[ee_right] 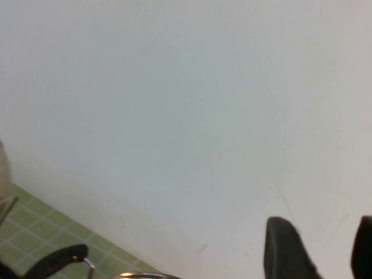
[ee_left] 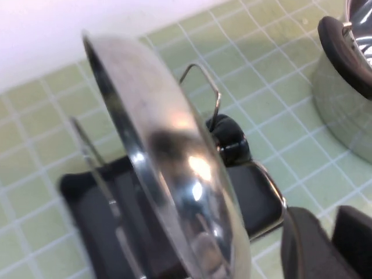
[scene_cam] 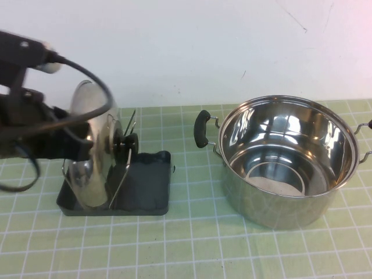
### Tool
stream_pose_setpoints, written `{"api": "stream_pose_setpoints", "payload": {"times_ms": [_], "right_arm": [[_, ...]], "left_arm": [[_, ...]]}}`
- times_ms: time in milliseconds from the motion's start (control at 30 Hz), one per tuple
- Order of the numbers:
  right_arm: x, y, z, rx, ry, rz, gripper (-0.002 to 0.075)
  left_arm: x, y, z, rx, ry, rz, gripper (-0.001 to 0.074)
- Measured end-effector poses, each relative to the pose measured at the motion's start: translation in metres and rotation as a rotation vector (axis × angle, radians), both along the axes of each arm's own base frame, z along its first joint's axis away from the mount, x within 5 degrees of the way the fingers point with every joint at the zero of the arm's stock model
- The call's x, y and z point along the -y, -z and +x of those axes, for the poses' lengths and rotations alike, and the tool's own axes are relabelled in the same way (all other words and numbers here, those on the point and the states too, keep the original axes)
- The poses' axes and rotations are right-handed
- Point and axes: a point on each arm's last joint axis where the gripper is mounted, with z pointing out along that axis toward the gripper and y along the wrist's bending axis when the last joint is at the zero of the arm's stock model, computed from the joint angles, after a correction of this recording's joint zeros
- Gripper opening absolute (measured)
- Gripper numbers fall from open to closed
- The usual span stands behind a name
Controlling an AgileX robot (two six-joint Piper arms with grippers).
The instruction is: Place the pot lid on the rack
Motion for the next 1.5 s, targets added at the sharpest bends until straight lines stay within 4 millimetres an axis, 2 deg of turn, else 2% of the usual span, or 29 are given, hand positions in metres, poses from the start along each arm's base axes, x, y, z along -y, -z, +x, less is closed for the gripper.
{"api": "stream_pose_setpoints", "payload": {"times_ms": [133,233,333,567,667,800,1100,1500], "right_arm": [[0.021,-0.009,-0.026,-0.003,0.111,-0.002,0.0158],[0.035,-0.012,-0.054,0.046,0.140,0.026,0.0085],[0.046,-0.007,-0.080,0.102,0.141,0.058,0.0031],[0.062,0.020,-0.120,0.176,0.141,0.124,0.0001],[0.065,0.030,-0.128,0.188,0.143,0.136,-0.0001],[0.066,0.042,-0.128,0.165,0.145,0.137,-0.0001],[0.065,0.050,-0.126,0.131,0.150,0.145,-0.0001],[0.065,0.050,-0.126,0.129,0.149,0.149,-0.0001]], "left_arm": [[-0.010,-0.009,-0.027,0.059,-0.033,0.006,0.0018],[-0.018,-0.004,-0.050,0.096,-0.061,-0.010,0.0006],[-0.027,0.010,-0.076,0.142,-0.099,-0.024,0.0002],[-0.052,0.057,-0.133,0.228,-0.244,-0.035,0.0002],[-0.061,0.075,-0.149,0.245,-0.320,-0.074,0.0002],[-0.068,0.098,-0.166,0.253,-0.360,-0.094,0.0002],[-0.069,0.128,-0.173,0.210,-0.371,-0.092,0.0001],[-0.069,0.133,-0.172,0.198,-0.371,-0.090,0.0000]]}}
